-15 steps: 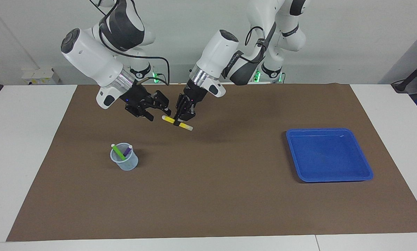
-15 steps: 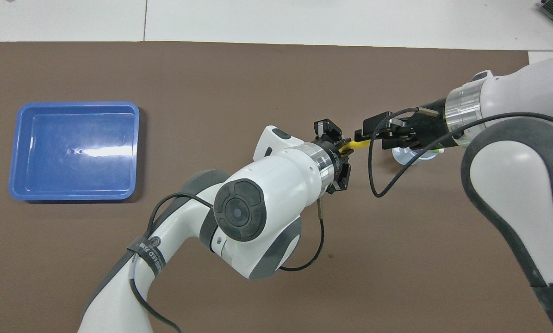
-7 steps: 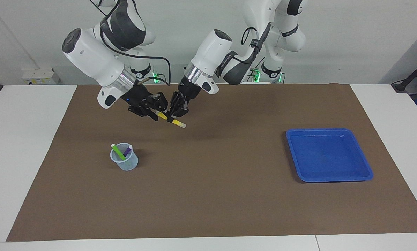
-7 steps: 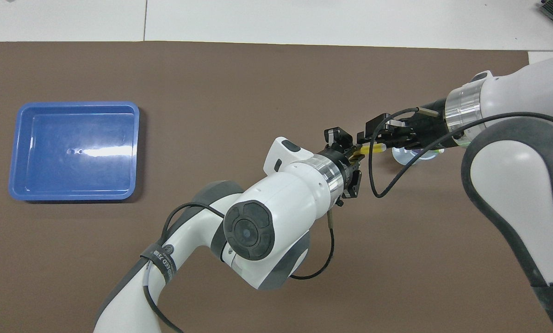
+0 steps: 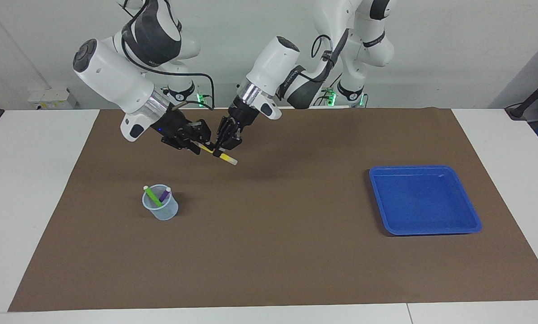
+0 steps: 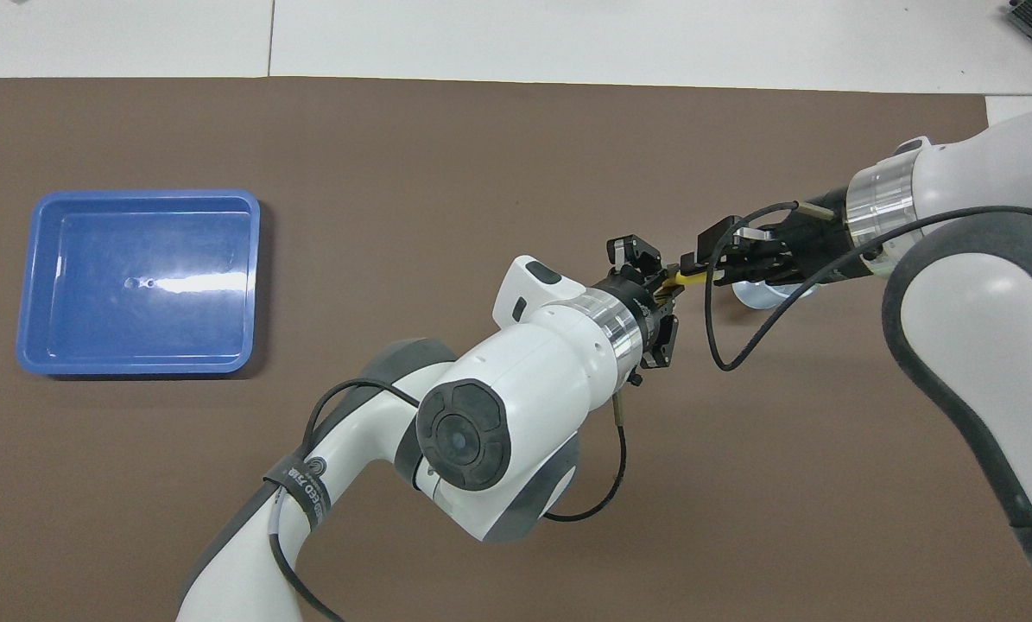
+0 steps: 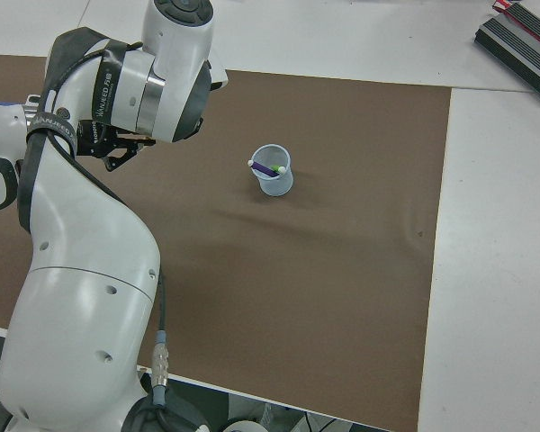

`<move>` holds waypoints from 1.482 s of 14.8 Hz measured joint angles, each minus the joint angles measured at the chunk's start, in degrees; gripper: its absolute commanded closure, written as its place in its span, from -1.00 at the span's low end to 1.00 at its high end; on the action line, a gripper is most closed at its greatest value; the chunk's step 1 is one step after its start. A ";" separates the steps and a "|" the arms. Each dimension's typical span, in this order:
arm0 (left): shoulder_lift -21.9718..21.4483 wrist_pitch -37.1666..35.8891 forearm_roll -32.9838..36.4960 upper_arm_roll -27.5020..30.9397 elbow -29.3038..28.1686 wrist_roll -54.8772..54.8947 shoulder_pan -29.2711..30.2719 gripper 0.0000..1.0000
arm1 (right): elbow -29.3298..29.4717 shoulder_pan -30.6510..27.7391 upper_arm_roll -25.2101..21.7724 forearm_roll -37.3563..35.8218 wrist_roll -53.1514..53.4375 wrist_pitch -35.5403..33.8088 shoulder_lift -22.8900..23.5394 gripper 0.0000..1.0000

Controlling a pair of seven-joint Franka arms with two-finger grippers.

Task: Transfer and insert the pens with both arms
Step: 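Grasp the yellow pen with the right gripper and open the left gripper, then carry the yellow pen into the cup with the right gripper while the left gripper withdraws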

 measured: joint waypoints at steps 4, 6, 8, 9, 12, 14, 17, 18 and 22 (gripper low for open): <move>0.05 0.97 0.00 0.00 -0.01 -0.01 -0.02 1.00 | 0.22 0.00 0.00 0.00 0.00 0.00 -0.04 0.30; 0.11 1.51 -0.01 -0.03 -0.05 -0.01 -0.06 1.00 | 0.29 0.00 0.00 0.00 0.00 0.00 -0.04 0.50; 0.17 1.97 -0.01 -0.07 -0.13 -0.01 -0.10 1.00 | 0.42 0.01 0.04 0.10 -0.12 -0.01 -0.06 0.70; 0.30 2.21 -0.05 -0.14 -0.14 -0.16 -0.17 1.00 | 0.53 0.06 0.15 0.56 -0.14 -0.23 -0.14 0.82; 0.36 2.65 -0.07 -0.13 -0.16 -0.40 -0.24 1.00 | 0.59 0.05 0.10 0.59 -0.52 -0.33 -0.26 1.00; 0.36 2.72 -0.07 -0.13 -0.16 -0.41 -0.24 1.00 | 0.61 0.05 0.10 0.59 -0.63 -0.33 -0.27 1.00; 0.36 2.75 -0.07 -0.13 -0.16 -0.40 -0.25 -0.23 | 0.64 0.05 0.09 0.59 -0.82 -0.33 -0.29 1.00; 0.36 2.75 -0.07 -0.12 -0.17 -0.29 -0.26 -0.92 | 0.68 0.04 0.04 0.58 -0.97 -0.33 -0.29 1.00; 0.32 1.56 -0.07 -0.04 -0.18 -0.27 -0.26 -1.00 | 0.92 -0.38 -0.48 0.58 -1.52 -0.33 -0.38 1.00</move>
